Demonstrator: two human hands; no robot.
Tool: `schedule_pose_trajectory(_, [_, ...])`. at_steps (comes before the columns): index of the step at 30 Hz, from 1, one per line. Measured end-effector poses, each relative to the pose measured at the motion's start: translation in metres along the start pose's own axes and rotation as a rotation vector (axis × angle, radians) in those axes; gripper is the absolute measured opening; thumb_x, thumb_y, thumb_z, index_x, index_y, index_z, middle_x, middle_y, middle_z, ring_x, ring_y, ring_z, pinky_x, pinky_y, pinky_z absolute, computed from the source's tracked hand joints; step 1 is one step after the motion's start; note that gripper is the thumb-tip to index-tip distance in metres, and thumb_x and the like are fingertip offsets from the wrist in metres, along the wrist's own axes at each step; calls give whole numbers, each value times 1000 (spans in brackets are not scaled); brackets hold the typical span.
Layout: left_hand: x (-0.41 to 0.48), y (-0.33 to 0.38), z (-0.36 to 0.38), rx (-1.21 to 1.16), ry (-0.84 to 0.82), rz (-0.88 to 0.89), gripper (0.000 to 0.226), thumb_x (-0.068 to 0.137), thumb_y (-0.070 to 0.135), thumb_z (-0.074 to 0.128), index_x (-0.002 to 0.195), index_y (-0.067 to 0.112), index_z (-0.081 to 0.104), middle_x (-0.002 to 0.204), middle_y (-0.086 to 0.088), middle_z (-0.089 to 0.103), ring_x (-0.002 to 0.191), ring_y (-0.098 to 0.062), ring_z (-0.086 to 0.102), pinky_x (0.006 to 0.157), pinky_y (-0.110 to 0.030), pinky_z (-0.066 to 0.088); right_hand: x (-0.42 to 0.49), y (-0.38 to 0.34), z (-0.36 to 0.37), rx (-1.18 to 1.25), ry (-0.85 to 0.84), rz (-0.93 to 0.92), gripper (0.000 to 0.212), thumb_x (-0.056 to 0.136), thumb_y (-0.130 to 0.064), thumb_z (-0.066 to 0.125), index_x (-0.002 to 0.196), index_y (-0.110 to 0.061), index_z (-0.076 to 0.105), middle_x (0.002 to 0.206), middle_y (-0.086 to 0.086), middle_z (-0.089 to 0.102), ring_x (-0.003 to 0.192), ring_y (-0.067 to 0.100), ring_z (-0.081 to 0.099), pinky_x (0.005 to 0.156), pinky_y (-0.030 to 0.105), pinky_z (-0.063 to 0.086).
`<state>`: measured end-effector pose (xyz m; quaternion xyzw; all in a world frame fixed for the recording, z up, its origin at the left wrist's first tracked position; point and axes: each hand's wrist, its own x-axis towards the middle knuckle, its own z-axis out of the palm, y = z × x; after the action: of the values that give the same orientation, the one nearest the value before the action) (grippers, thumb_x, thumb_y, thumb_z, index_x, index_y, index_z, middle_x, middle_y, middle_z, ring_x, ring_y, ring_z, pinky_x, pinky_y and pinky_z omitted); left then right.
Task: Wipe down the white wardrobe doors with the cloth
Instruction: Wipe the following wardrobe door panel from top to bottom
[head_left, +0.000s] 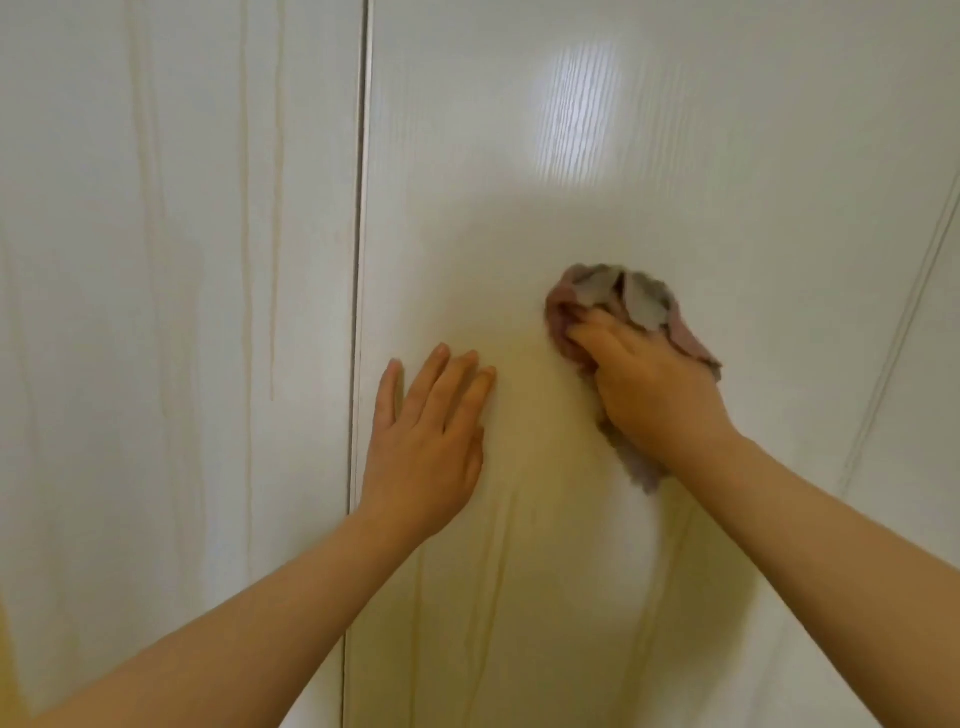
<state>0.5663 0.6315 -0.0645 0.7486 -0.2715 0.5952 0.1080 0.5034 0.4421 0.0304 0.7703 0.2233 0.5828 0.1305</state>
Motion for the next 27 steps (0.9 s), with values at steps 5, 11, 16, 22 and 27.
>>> schedule_pose_trajectory(5, [11,11,4,-39,123,5,41,82,22,51,122,17,47,114,-3,43,104,-24,44,95,-39,30,-29,-23,27,44,98,81,27,85,-2,44,101,3,65,105,19,67,101,35,57,92,41,40])
schedule_pose_trajectory(11, [20,24,6,-52,148,56,39,79,21,53,117,16,51,112,-6,51,104,-25,44,92,-37,30,-66,13,-7,-8,-109,33,42,74,-5,49,115,-12,52,118,4,60,108,20,46,80,28,47])
schedule_pose_trajectory(16, [20,47,13,-7,130,29,46,82,25,52,127,18,48,127,-6,46,119,-30,43,106,-50,25,-57,15,-9,13,-119,435,45,77,-16,36,115,-9,59,123,4,55,118,29,46,92,38,38])
schedule_pose_trajectory(22, [15,72,19,54,19,63,55,84,36,44,137,24,39,142,-3,35,131,-38,32,109,-62,12,-123,-15,-25,25,-248,330,38,75,-8,41,107,-13,61,112,1,61,90,22,56,60,27,49])
schedule_pose_trajectory(27, [19,96,20,36,-1,71,54,85,37,43,137,24,39,142,-3,35,132,-37,30,109,-62,8,-79,11,-29,43,-77,676,47,78,-11,32,113,-2,61,124,14,58,120,30,50,97,37,41])
